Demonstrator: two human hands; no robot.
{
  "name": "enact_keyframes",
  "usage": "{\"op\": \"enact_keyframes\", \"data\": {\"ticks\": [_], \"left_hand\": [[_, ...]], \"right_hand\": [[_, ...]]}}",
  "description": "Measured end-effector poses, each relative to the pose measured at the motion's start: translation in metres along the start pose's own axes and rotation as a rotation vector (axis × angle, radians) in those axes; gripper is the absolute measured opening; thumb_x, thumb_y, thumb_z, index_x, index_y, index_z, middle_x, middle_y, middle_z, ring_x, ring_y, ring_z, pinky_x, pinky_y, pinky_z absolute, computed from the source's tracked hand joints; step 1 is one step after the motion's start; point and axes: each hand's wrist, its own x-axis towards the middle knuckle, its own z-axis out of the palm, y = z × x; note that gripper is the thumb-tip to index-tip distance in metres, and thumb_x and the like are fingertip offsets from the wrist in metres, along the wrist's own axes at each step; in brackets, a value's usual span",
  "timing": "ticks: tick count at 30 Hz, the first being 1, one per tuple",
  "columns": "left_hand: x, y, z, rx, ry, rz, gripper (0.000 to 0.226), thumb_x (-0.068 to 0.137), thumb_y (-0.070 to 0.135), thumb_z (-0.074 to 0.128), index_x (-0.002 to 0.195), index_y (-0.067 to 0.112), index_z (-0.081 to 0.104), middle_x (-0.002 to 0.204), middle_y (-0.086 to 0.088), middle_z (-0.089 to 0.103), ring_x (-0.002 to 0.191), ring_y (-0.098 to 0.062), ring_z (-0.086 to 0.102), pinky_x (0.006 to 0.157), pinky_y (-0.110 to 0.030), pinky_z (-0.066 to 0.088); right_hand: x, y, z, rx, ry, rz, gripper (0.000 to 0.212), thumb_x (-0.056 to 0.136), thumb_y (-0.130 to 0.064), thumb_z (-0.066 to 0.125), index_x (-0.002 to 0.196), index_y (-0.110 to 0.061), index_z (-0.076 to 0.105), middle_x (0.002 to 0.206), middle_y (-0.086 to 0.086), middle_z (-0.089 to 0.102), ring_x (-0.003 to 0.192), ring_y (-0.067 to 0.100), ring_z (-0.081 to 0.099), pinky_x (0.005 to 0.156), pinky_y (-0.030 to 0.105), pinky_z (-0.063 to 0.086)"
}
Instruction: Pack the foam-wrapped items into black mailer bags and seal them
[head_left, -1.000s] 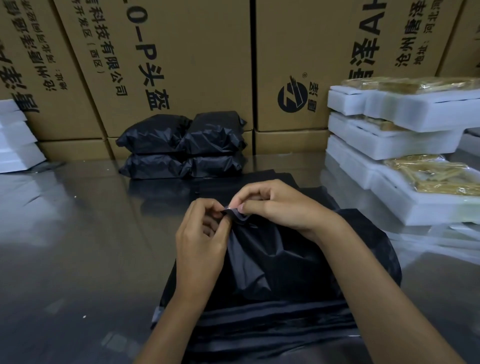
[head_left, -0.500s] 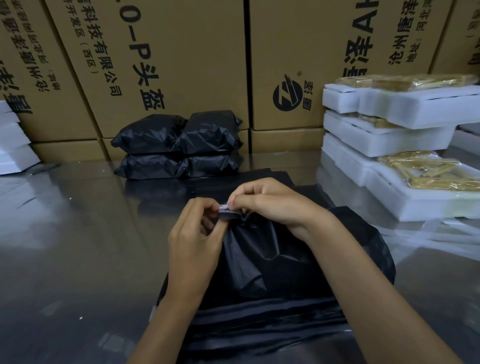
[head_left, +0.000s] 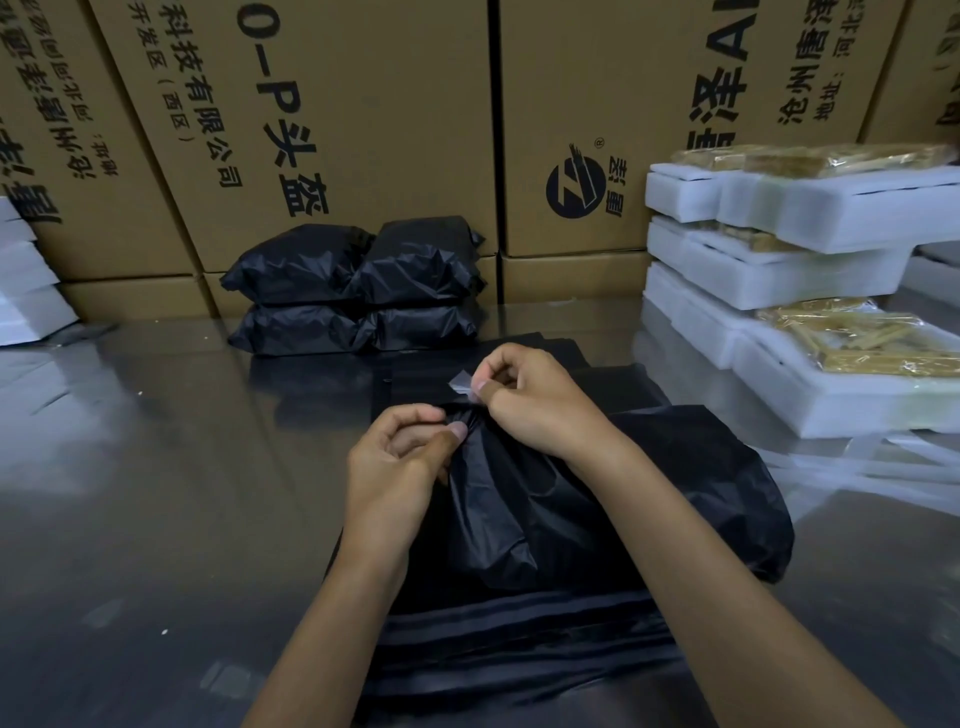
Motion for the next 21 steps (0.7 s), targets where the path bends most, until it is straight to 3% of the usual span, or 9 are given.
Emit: {"op": "enact_keyframes", "data": {"ticks": [2, 5, 10, 13, 16, 19, 21], "left_hand": [[0.001, -0.001, -0.001, -0.015, 0.002, -0.039, 0.026, 0.083, 0.01, 0.077, 0.105, 0.016, 0.065, 0.085, -0.007, 0.075, 0.075, -0.015, 0.066, 0.068, -0.023, 0.053], [0.004, -0.003, -0.002, -0.053, -0.001, -0.101, 0.033, 0.084, 0.007, 0.074, 0.112, 0.02, 0.065, 0.082, -0.005, 0.074, 0.073, -0.01, 0.066, 0.073, -0.025, 0.053], [0.006, -0.003, -0.006, -0.098, -0.051, -0.207, 0.023, 0.086, 0.004, 0.066, 0.093, 0.022, 0.079, 0.085, -0.011, 0.066, 0.077, -0.017, 0.06, 0.072, -0.024, 0.054], [0.006, -0.004, -0.007, -0.074, -0.041, -0.239, 0.027, 0.088, 0.006, 0.062, 0.079, 0.025, 0.079, 0.078, -0.005, 0.066, 0.067, -0.011, 0.062, 0.062, -0.019, 0.054], [0.007, -0.006, -0.004, -0.063, -0.024, -0.219, 0.023, 0.094, 0.018, 0.063, 0.074, 0.02, 0.073, 0.074, -0.001, 0.065, 0.072, -0.017, 0.062, 0.061, -0.017, 0.054], [0.005, -0.009, -0.001, 0.039, -0.019, -0.159, 0.029, 0.097, 0.038, 0.06, 0.087, 0.012, 0.068, 0.093, -0.013, 0.071, 0.088, -0.025, 0.069, 0.079, -0.034, 0.059], [0.003, -0.014, 0.001, 0.147, 0.027, -0.098, 0.032, 0.098, 0.041, 0.057, 0.087, 0.012, 0.066, 0.092, -0.017, 0.067, 0.086, -0.028, 0.065, 0.089, -0.044, 0.054]], "right_hand": [[0.002, 0.001, 0.0, 0.009, 0.034, 0.013, 0.014, 0.093, -0.016, 0.056, 0.083, -0.023, 0.063, 0.098, 0.007, 0.073, 0.089, 0.018, 0.068, 0.083, 0.033, 0.054], [0.004, 0.004, -0.001, 0.059, 0.077, 0.018, 0.016, 0.093, -0.017, 0.057, 0.08, -0.025, 0.063, 0.093, 0.004, 0.072, 0.079, 0.015, 0.064, 0.072, 0.029, 0.053], [0.011, 0.009, -0.007, 0.131, 0.139, 0.044, 0.018, 0.091, -0.015, 0.056, 0.08, -0.026, 0.064, 0.082, -0.001, 0.066, 0.071, 0.009, 0.06, 0.064, 0.022, 0.042], [0.015, 0.014, -0.021, 0.156, 0.245, 0.076, 0.015, 0.091, -0.015, 0.055, 0.084, -0.026, 0.064, 0.085, -0.002, 0.067, 0.08, 0.014, 0.063, 0.069, 0.025, 0.045], [0.015, 0.021, -0.037, 0.005, 0.346, 0.045, 0.016, 0.093, -0.015, 0.051, 0.087, -0.028, 0.058, 0.084, -0.005, 0.063, 0.082, 0.015, 0.062, 0.072, 0.031, 0.048], [0.014, 0.025, -0.046, -0.202, 0.441, -0.014, 0.01, 0.096, -0.014, 0.045, 0.095, -0.022, 0.051, 0.082, -0.002, 0.059, 0.08, 0.023, 0.06, 0.074, 0.044, 0.05], [0.013, 0.03, -0.05, -0.293, 0.491, -0.059, 0.008, 0.099, -0.014, 0.04, 0.099, -0.019, 0.045, 0.077, 0.0, 0.056, 0.075, 0.027, 0.058, 0.067, 0.043, 0.046]]}}
